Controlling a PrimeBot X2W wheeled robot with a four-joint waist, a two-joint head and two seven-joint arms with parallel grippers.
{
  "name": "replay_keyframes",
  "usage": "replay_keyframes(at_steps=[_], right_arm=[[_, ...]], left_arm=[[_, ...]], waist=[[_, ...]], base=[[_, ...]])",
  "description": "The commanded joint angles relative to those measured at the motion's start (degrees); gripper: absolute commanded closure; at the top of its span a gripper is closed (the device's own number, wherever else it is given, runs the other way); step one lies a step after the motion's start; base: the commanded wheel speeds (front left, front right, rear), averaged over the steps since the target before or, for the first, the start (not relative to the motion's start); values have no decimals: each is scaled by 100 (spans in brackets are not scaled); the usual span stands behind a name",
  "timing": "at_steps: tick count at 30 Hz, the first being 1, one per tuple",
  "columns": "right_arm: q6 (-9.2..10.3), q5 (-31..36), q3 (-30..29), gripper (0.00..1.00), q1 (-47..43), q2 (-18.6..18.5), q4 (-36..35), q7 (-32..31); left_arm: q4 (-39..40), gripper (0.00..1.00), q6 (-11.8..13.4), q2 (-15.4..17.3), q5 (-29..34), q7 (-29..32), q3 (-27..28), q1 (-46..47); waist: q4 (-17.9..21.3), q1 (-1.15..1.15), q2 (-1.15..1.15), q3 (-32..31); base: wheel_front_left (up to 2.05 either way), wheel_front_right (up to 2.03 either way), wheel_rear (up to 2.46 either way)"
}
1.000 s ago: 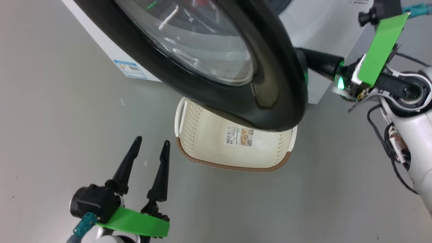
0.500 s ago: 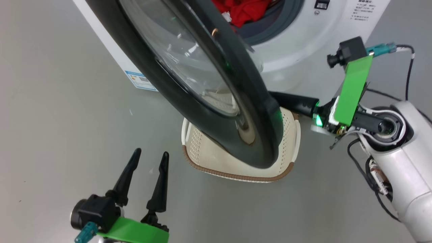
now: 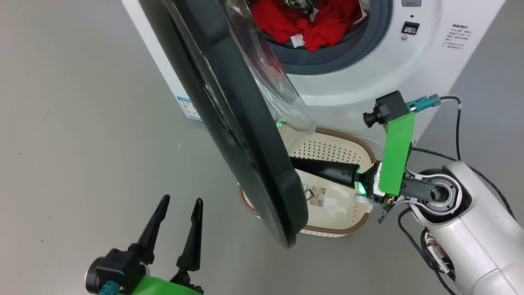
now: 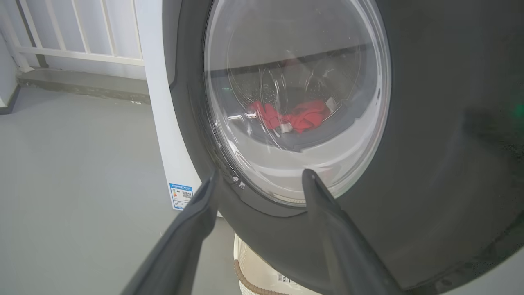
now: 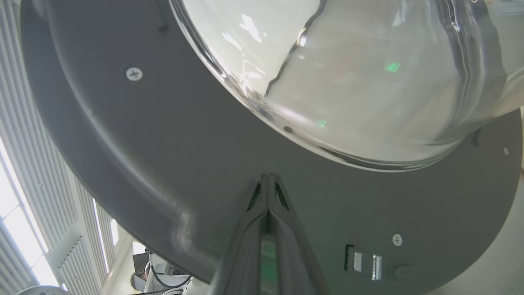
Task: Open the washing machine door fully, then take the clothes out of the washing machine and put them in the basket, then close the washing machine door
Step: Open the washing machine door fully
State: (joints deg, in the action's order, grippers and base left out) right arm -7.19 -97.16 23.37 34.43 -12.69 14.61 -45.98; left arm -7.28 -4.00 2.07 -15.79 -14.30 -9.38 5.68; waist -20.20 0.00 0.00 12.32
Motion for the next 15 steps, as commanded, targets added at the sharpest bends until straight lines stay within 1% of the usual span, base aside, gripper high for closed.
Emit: replay_keyframes(at_steps=[1,8,15], right_arm=[[-30,46,90,100,-103,132,-216,-42],[-30,145,144,100,-279,320,-301,-36],[-30,276,178,100,-331,394,-301,-18]], left_arm=[[125,0,53,81,-15,-70,198,-47],[109,0,137,81,-82,-70,232,-155],[107,0,176,81,-114,-70,303,-144]], waist=[[-108,0,0,-82],[-327,0,0,-192],[-488,0,0,-223]], base=[[0,0,0],[0,0,0],[0,0,0]])
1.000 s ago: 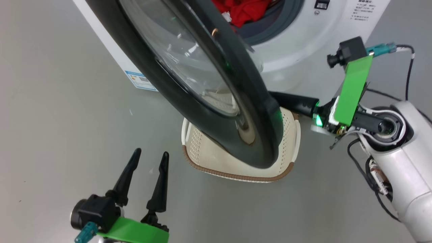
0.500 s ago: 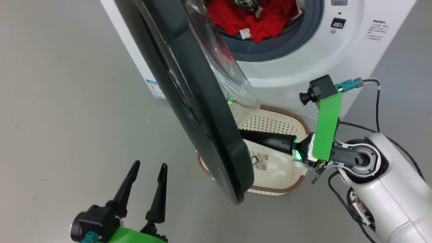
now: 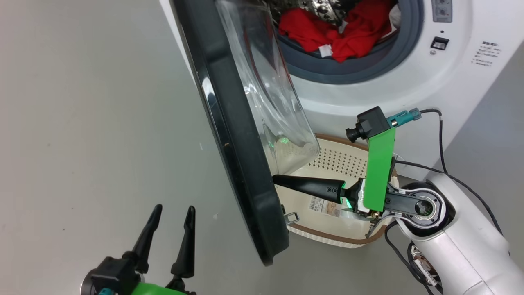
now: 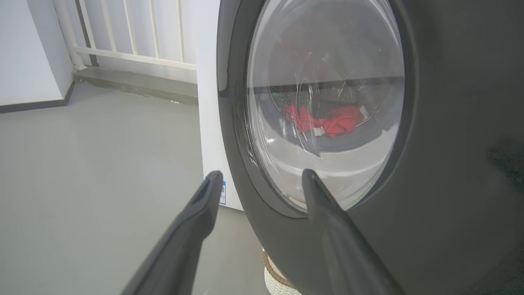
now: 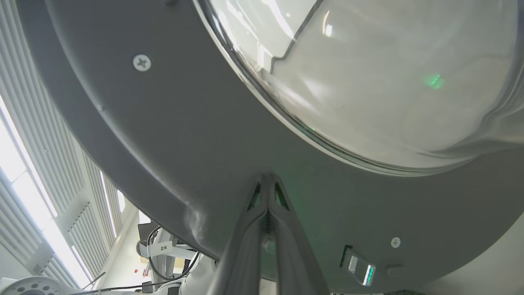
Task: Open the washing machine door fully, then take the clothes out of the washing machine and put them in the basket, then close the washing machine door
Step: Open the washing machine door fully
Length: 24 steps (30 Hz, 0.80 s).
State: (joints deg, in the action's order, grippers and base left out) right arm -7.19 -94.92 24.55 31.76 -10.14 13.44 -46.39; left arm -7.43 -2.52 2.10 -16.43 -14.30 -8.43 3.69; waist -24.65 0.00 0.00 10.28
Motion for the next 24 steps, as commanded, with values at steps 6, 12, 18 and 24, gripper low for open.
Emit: replay_keyframes(at_steps=[6,12,18,24], right_arm=[[-30,159,95,100,-126,264,-142,40],[-30,199,132,100,-155,369,-105,21],[-30,244,178,100,-145,466,-64,16],[-30,305,225,100,-165,540,-47,60]], left_arm=[[109,0,44,77,-53,-70,238,29],[118,0,69,77,-68,-70,220,6],[115,0,75,77,-78,-70,242,16],[104,0,85,77,-92,-70,247,8]], waist=[[-251,0,0,-85],[-379,0,0,-104],[-472,0,0,-94],[-529,0,0,-127]], base=[[0,0,0],[0,0,0],[0,0,0],[0,0,0]])
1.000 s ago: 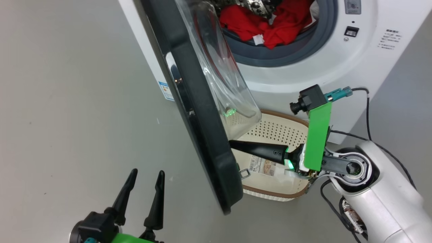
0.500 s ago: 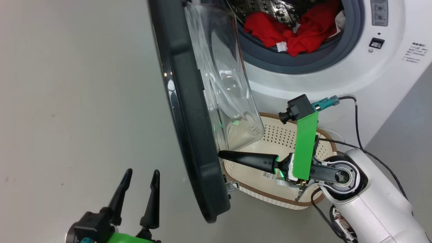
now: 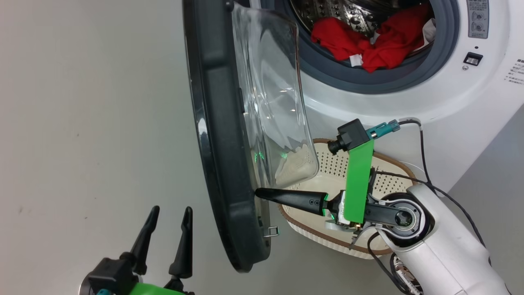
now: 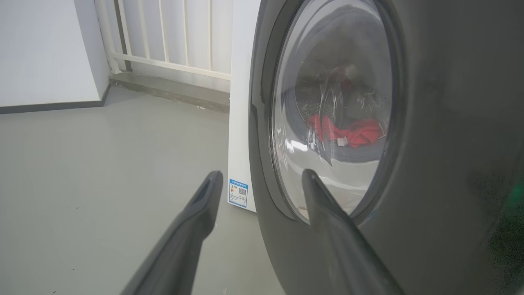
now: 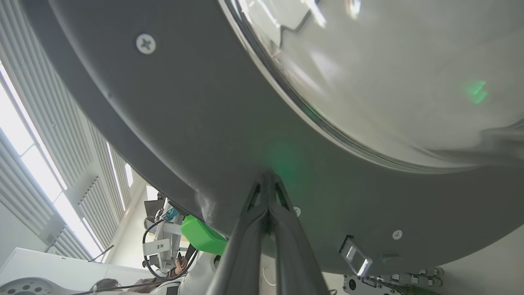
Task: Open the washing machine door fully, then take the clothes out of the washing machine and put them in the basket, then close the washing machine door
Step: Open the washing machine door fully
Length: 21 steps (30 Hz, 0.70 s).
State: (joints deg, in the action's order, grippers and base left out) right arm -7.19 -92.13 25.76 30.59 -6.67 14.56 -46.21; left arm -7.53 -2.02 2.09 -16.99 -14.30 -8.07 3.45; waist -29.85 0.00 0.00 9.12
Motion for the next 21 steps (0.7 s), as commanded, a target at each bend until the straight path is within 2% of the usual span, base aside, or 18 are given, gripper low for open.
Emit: replay_keyframes(at_steps=[1,14,15,16,17,18,21], right_arm=[[-30,29,110,100,-53,205,-159,49],[-30,72,137,100,-67,278,-149,93],[-30,87,136,90,-68,281,-147,107],[-30,109,132,60,-68,283,-146,127],[-30,137,123,19,-74,281,-141,157],[-30,169,118,0,-83,275,-135,184],[-30,249,85,0,-125,237,-116,286]], left_arm=[[115,0,36,78,-35,-70,212,26],[135,0,51,78,-22,-70,260,3],[137,0,51,78,-20,-70,264,-2],[138,0,52,78,-19,-70,266,-6],[137,0,52,78,-17,-70,266,-11],[134,0,51,78,-14,-70,265,-15],[114,0,45,78,-8,-70,259,-15]], waist=[[-14,0,0,-14],[0,0,0,-51],[9,0,0,-54],[20,0,0,-58],[31,0,0,-66],[44,0,0,-74],[86,0,0,-82]], base=[[0,0,0],[0,0,0],[0,0,0],[0,0,0],[0,0,0],[0,0,0],[0,0,0]])
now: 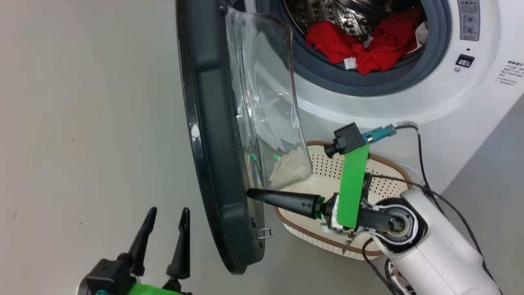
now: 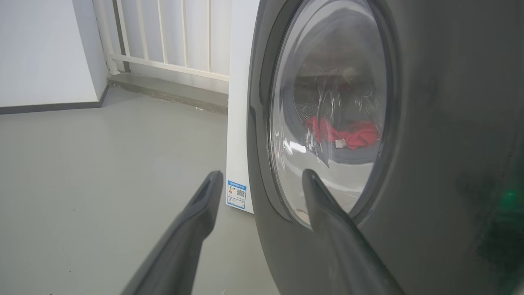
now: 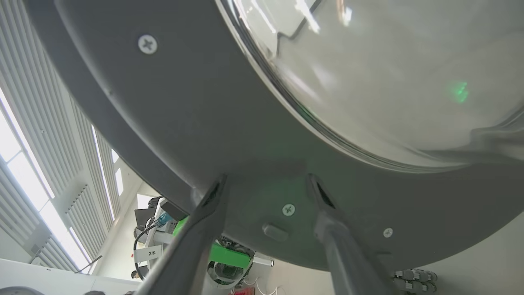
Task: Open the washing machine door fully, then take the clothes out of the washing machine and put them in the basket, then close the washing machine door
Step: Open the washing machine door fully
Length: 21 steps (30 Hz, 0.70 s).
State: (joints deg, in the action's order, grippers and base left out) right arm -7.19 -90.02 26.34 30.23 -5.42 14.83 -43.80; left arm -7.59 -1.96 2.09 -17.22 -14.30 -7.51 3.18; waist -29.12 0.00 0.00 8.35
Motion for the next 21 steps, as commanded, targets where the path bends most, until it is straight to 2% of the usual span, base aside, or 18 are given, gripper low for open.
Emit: replay_keyframes(at_steps=[1,9,21], right_arm=[[-30,61,15,0,-110,94,-129,79],[-30,243,-127,0,-353,-135,-37,491],[-30,656,-77,0,-974,-633,-43,1513]], left_arm=[[111,0,36,78,16,-70,202,16],[42,0,4,78,63,-70,277,23],[9,0,-46,78,149,-70,453,-81]], waist=[[27,0,0,-9],[171,0,0,-74],[404,0,0,-181]], base=[[0,0,0],[0,0,0],[0,0,0]])
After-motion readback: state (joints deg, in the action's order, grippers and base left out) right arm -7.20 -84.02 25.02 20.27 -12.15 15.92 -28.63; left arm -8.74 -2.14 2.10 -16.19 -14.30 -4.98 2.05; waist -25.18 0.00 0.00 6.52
